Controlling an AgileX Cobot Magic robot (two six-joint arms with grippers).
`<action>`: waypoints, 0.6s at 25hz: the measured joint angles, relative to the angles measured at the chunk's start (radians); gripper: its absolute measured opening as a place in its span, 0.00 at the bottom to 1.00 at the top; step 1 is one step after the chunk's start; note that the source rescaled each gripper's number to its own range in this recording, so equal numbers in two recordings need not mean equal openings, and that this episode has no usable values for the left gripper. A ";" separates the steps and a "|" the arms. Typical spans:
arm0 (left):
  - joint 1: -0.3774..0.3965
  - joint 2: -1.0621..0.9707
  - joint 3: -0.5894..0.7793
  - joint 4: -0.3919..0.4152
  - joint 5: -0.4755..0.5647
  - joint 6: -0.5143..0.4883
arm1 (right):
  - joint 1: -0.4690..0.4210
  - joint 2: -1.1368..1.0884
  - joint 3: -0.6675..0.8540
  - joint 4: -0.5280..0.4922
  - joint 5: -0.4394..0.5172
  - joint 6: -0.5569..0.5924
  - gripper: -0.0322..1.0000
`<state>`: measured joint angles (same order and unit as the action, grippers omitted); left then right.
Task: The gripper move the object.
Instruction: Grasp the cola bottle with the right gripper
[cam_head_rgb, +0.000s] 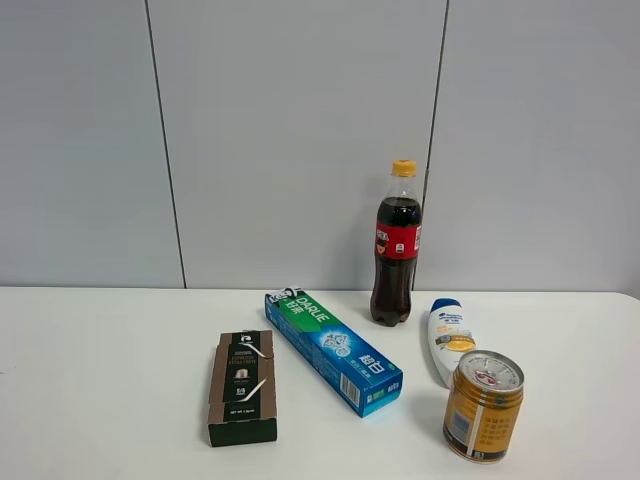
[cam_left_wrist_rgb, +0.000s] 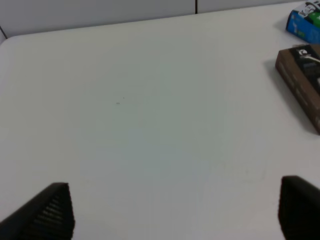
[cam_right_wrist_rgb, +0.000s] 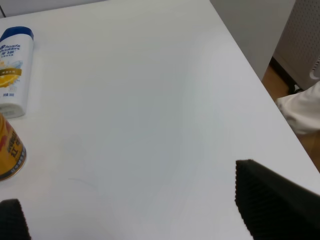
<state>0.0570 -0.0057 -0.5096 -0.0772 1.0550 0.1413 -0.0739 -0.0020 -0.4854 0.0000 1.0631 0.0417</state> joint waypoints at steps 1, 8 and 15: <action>0.000 0.000 0.000 0.000 0.000 0.000 | 0.000 0.000 0.000 0.000 0.000 0.000 0.70; 0.000 0.000 0.000 0.000 0.000 0.000 | 0.000 0.000 0.000 0.000 0.000 0.000 0.70; 0.000 0.000 0.000 0.000 0.000 0.000 | 0.000 0.000 0.000 0.000 0.000 0.000 0.70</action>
<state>0.0570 -0.0057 -0.5096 -0.0772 1.0550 0.1413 -0.0739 -0.0020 -0.4854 0.0000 1.0631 0.0417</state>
